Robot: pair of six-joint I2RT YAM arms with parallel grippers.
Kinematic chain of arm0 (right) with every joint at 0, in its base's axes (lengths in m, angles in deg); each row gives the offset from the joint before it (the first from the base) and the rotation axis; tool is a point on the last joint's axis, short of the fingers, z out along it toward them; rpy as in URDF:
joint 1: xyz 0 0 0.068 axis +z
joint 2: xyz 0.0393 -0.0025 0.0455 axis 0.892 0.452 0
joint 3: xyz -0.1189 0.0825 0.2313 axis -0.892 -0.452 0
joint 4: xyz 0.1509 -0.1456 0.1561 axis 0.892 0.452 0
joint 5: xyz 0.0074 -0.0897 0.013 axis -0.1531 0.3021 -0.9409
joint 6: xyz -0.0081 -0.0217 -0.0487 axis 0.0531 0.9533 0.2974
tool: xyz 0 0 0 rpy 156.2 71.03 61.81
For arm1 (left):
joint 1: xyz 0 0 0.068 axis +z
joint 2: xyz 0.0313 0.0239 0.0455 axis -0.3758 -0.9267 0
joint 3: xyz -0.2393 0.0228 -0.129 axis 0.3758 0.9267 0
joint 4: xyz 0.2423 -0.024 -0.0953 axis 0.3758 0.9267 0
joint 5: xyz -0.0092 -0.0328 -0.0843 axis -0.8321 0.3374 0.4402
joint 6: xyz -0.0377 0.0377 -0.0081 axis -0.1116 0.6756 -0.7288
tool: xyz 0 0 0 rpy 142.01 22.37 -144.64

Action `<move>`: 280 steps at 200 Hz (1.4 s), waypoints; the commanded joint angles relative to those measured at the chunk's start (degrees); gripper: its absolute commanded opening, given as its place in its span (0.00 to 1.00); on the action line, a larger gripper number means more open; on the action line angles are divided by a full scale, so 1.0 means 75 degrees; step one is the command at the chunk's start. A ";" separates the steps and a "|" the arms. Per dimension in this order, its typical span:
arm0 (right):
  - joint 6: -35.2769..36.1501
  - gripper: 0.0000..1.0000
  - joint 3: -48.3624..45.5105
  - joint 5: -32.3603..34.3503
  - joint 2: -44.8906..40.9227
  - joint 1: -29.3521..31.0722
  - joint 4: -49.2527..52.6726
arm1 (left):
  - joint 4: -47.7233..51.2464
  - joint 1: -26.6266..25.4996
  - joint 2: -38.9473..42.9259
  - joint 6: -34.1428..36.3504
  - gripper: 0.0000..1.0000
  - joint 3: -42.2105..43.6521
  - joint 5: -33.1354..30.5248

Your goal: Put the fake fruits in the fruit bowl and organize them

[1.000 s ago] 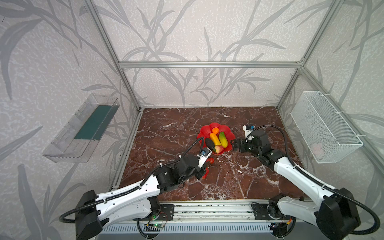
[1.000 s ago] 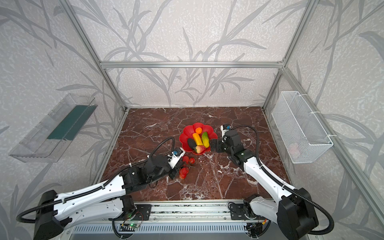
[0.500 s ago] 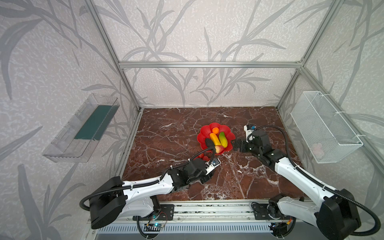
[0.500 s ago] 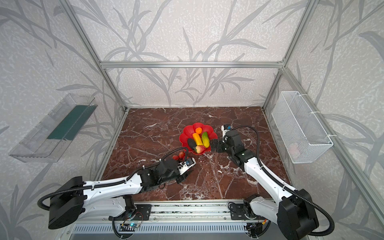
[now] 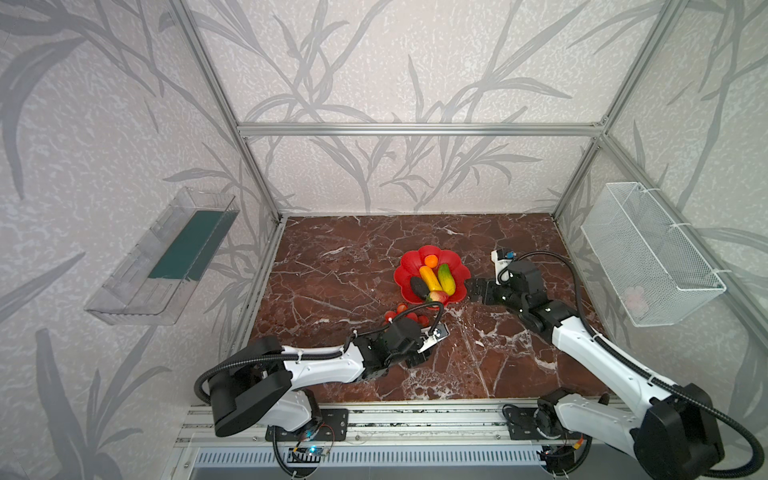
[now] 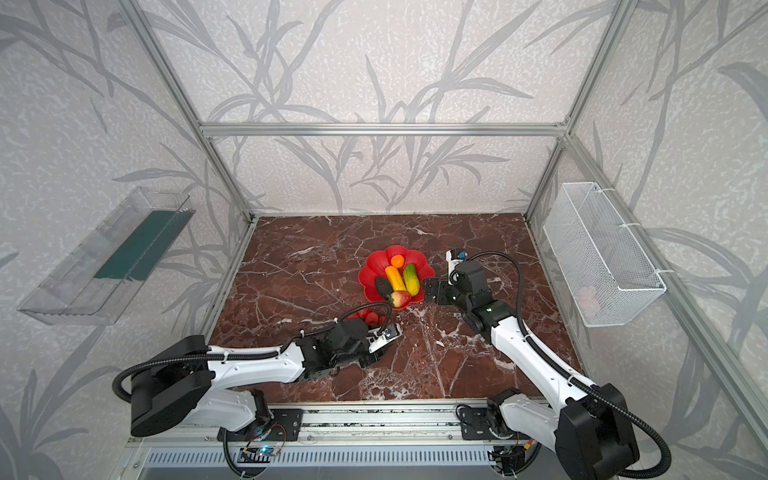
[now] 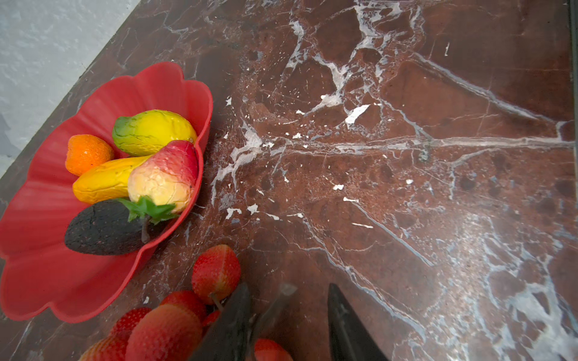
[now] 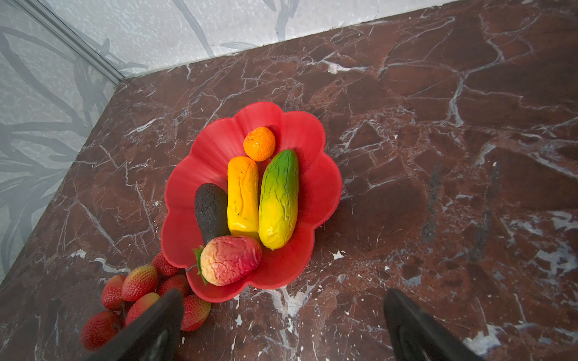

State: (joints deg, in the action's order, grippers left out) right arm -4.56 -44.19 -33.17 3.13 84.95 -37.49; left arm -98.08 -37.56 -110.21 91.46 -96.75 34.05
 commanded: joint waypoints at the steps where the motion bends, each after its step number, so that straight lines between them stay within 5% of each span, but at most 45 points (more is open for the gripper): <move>1: 0.0101 1.00 -0.0086 -0.0056 -0.0205 -0.0073 0.0063 | -0.0796 -0.0029 -0.0192 0.0297 0.41 -0.0045 -0.0474; 35: 0.0123 1.00 -0.0100 -0.0078 -0.0296 -0.0141 0.0124 | -0.1130 -0.0029 -0.0430 0.0395 0.34 -0.0076 -0.0851; 107: 0.0080 1.00 -0.0188 -0.0137 -0.0337 -0.0215 0.0069 | -0.0939 -0.0029 0.0184 0.0348 0.00 0.0175 -0.1651; 156: -0.0075 1.00 -0.0112 -0.0313 -0.0074 -0.0226 -0.0120 | 0.0219 -0.0026 0.2022 0.0056 0.00 0.0395 -0.2618; 198: -0.0067 1.00 -0.0131 -0.0273 -0.0045 -0.0238 -0.0100 | 0.1969 0.0205 0.2968 0.0061 0.00 -0.0764 -0.2686; 233: -0.0029 0.99 -0.0086 -0.0226 -0.0199 -0.0238 0.0068 | 0.2157 0.0922 0.2259 0.0232 0.00 -0.1768 -0.1873; 280: 0.0112 0.99 -0.0173 -0.0107 -0.0732 -0.0261 0.0535 | 0.1616 0.1586 -0.0285 0.0699 0.00 -0.3635 -0.1071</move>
State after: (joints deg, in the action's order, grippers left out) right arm -4.75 -44.74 -34.72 0.81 83.35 -35.98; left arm -83.86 -26.99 -104.46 93.13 -117.95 21.57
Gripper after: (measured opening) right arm 0.990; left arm 0.067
